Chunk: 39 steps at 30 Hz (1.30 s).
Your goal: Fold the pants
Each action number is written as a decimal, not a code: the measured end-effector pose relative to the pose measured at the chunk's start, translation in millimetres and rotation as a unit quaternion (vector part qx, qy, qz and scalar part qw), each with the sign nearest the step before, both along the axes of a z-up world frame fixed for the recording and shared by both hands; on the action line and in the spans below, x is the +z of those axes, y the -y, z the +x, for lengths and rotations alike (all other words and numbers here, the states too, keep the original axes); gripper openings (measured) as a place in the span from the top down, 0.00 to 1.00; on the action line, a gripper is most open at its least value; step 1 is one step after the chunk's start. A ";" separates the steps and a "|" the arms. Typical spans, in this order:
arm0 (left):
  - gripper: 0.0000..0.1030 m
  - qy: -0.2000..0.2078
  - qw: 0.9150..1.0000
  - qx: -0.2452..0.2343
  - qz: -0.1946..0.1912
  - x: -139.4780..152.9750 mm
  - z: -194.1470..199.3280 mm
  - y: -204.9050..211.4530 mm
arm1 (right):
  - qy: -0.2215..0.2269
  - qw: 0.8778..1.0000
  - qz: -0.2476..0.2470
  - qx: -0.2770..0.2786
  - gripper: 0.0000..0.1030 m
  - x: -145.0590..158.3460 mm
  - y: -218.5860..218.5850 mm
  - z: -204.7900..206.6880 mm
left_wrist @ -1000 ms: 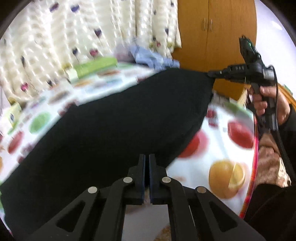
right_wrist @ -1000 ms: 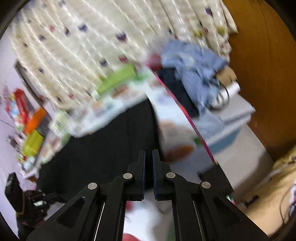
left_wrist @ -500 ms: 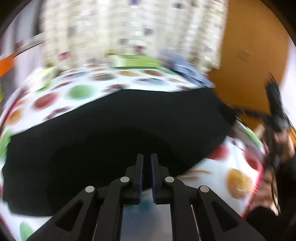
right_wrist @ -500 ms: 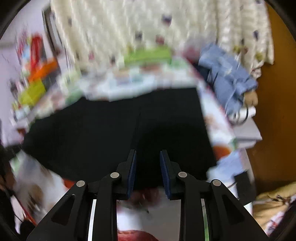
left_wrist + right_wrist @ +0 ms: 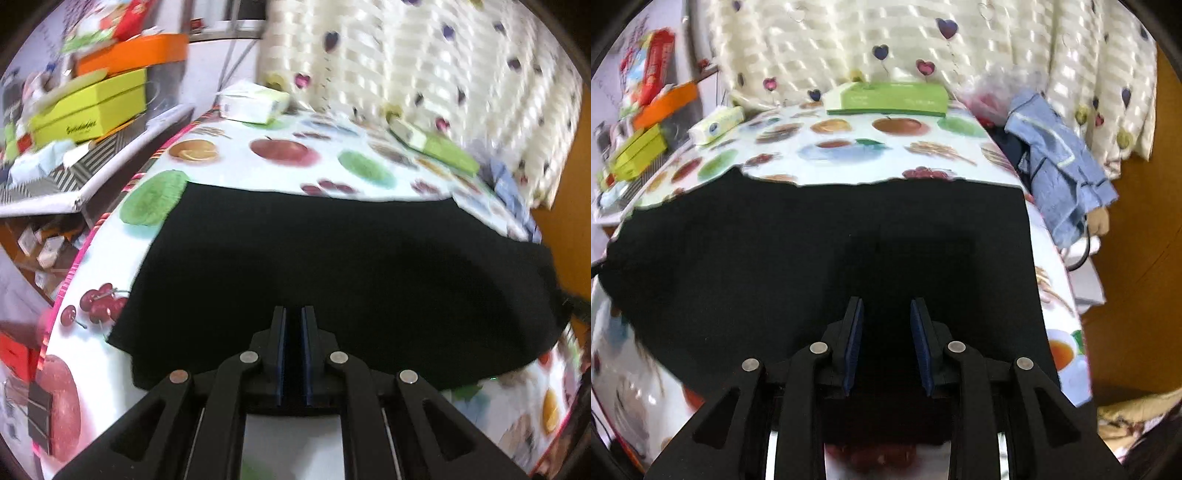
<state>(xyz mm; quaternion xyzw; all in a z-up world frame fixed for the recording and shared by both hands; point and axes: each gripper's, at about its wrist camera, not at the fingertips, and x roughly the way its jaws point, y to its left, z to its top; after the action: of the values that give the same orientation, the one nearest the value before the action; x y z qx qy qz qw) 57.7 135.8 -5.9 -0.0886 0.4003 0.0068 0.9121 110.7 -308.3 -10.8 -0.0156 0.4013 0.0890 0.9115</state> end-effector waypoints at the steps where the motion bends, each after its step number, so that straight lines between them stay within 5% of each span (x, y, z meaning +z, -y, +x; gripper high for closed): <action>1: 0.90 -0.002 1.000 0.008 0.011 -0.3 2.6 -2.1 | -0.006 1.000 0.008 -0.002 0.73 1.1 2.6 2.7; 10: 0.88 0.012 1.000 0.002 0.029 9.9 19.0 -6.6 | 0.020 1.000 -0.007 0.006 0.73 18.9 -14.4 26.8; 15: 0.83 -0.003 0.999 -0.005 0.040 2.7 55.5 -3.9 | -0.011 0.999 -0.016 -0.041 0.72 5.3 0.3 66.2; 20: 0.82 -0.008 0.999 0.001 0.038 5.1 62.5 -10.6 | 0.006 0.999 0.008 -0.043 0.72 15.5 -0.8 55.8; 24: 0.82 0.006 0.999 -0.013 0.030 9.8 43.4 -2.2 | 0.028 0.999 0.018 0.040 0.61 24.0 -42.1 18.9; 33: 0.76 0.026 0.999 -0.019 0.013 12.5 -12.7 4.4 | 0.032 0.975 -0.023 0.217 0.61 4.6 -137.9 -58.2; 39: 0.76 0.015 1.000 0.017 0.011 7.1 -27.7 -13.7 | 0.019 0.974 -0.054 0.220 0.59 -9.8 -149.8 -60.5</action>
<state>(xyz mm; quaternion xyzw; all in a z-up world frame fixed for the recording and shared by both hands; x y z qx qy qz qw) 30.0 149.6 1.2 -0.0856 0.3848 0.0252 0.9187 50.2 -158.5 -20.6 -0.1545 0.3749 0.2655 0.8747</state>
